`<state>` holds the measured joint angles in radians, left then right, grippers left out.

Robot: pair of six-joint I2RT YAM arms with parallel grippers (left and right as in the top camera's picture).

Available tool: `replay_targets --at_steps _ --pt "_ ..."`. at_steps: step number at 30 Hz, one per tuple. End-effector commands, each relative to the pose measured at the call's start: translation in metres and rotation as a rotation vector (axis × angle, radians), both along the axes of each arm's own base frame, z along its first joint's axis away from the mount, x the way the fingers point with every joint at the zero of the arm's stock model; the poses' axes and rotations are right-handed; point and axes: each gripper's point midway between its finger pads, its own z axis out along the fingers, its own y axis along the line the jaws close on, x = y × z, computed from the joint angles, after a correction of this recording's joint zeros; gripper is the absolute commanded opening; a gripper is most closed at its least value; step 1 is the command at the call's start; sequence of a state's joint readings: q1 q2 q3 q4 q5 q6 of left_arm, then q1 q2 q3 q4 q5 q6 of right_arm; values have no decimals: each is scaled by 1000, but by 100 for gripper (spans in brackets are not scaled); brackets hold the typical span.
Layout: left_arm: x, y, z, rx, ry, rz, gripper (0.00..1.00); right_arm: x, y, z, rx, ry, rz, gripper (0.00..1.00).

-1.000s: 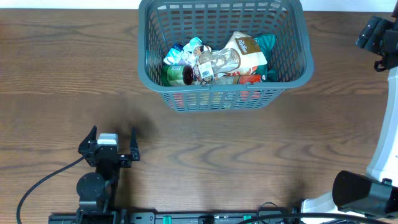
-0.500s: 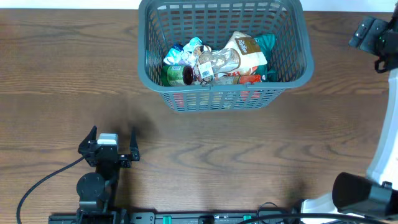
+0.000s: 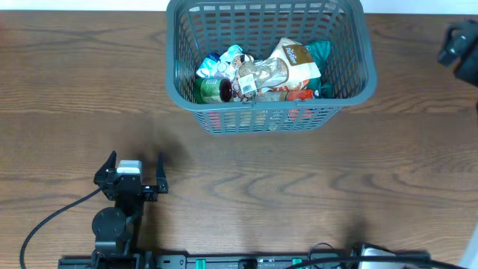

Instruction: Pack container

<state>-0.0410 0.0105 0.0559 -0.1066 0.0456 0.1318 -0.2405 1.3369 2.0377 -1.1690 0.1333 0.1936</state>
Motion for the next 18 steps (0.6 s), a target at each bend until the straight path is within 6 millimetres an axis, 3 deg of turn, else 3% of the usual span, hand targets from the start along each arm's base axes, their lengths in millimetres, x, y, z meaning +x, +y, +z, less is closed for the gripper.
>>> replay_targets --at_steps 1,5,9,18 --pt "0 0 -14 7 29 0 98 -29 12 17 -29 -59 26 99" --pt "0 0 -14 7 30 0 99 -58 23 26 -96 -87 68 99" --pt "0 0 -14 7 30 0 99 -81 31 21 -183 -87 116 99" --pt "0 0 -14 7 30 0 99 -108 43 -24 -256 -133 162 99"
